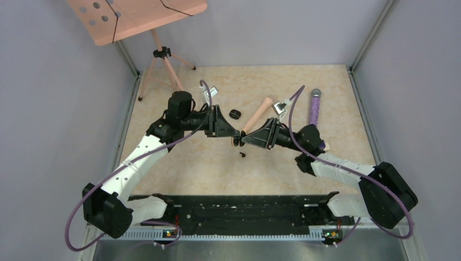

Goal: Insert the wireless bluetooth earbuds into the charging case
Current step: Pass from the left arm to the right

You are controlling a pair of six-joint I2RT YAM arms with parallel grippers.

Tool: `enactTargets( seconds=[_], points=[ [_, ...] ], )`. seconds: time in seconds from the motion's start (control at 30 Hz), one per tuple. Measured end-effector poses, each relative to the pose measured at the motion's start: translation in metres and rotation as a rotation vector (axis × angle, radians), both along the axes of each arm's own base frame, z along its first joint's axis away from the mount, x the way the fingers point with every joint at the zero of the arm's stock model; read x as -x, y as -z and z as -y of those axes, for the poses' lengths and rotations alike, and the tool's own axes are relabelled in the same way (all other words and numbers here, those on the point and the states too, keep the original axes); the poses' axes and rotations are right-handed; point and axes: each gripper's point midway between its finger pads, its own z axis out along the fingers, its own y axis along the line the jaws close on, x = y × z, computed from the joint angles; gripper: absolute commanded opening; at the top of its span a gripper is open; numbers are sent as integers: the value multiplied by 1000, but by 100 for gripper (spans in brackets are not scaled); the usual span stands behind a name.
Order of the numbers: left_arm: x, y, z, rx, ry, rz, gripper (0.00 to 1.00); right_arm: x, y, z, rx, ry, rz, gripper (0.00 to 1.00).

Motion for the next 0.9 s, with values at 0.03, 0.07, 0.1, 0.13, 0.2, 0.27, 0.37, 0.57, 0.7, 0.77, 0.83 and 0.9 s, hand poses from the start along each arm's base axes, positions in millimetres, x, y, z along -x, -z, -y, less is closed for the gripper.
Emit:
enactTargets(
  seconds=[0.03,0.07,0.1,0.13,0.2,0.27,0.37,0.57,0.7,0.77,0.83,0.9],
  points=[
    [0,0,0,1,0,1,0,0,0,0,-1,-1,0,47],
    [0,-1,0,3,0,1,0,0,-1,0,-4,-3,1,45],
    [0,-1,0,5,2,1,0,0,-1,0,-6,-4,2,44],
    [0,-1,0,5,1,-2,0,1,-2,0,-8,-5,4,42],
    [0,-1,0,5,1,-2,0,1,-3,0,-12,-7,6,42],
    [0,-1,0,6,1,-2,0,1,-4,0,-13,-10,7,42],
    [0,-1,0,6,1,-3,0,2,-4,0,-14,-11,7,45],
    [0,-1,1,6,0,-6,0,1,-5,-1,-14,-14,10,42],
    [0,-2,1,9,1,-8,0,2,-5,-1,-15,-17,11,33],
    [0,-2,1,10,0,-5,0,3,-6,-1,-17,-20,14,30],
    [0,-2,1,11,0,-5,0,3,-6,-1,-20,-21,18,25],
    [0,-3,1,12,1,-3,0,3,-6,-1,-20,-21,15,16]
  ],
)
